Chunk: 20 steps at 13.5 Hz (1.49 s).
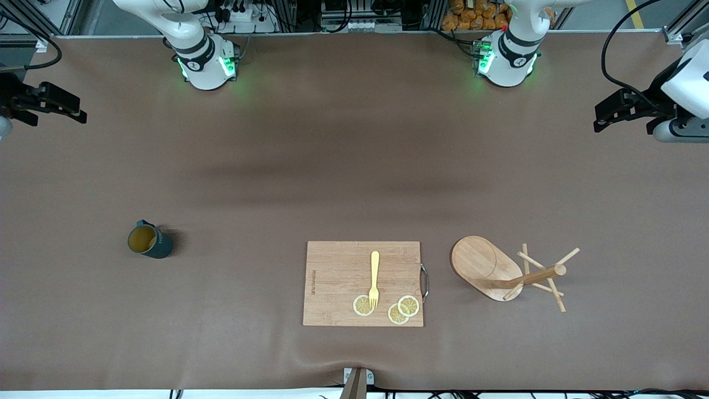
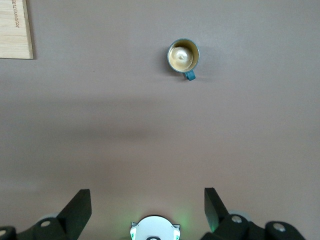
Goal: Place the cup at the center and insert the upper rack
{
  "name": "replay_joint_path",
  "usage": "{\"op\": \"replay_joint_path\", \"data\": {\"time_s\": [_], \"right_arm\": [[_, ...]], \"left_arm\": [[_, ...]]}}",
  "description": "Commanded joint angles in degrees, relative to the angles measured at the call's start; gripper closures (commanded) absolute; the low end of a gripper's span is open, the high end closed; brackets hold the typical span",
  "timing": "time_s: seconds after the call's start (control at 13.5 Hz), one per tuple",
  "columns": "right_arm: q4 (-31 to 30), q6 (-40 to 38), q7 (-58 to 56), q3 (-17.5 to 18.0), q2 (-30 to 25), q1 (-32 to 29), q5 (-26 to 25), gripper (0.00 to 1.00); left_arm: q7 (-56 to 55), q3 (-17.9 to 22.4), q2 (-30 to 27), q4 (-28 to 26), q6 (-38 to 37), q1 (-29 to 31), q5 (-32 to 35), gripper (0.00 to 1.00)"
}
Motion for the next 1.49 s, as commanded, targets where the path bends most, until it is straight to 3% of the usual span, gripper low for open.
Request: {"op": "replay_joint_path", "data": {"time_s": [0.0, 0.3, 0.67, 1.41], "right_arm": [[-0.38, -0.26, 0.74, 0.13, -1.32, -0.13, 0.89, 0.00], [-1.87, 2.71, 0.74, 0.13, -0.01, -0.04, 0.80, 0.00], [-11.80, 18.96, 0.56, 0.13, 3.58, -0.12, 0.71, 0.00], [-12.07, 29.88, 0.48, 0.13, 16.06, -1.18, 0.71, 0.00]], "left_arm": [[-0.75, 0.23, 0.27, 1.03, -0.37, 0.41, -1.07, 0.00], [-0.75, 0.58, 0.27, 0.68, -0.28, 2.08, -1.24, 0.00], [-0.75, 0.49, 0.88, 0.59, -0.19, 2.43, -1.24, 0.00], [-0.75, 0.23, 0.97, 0.59, 0.95, 2.34, -1.33, 0.00]]}}
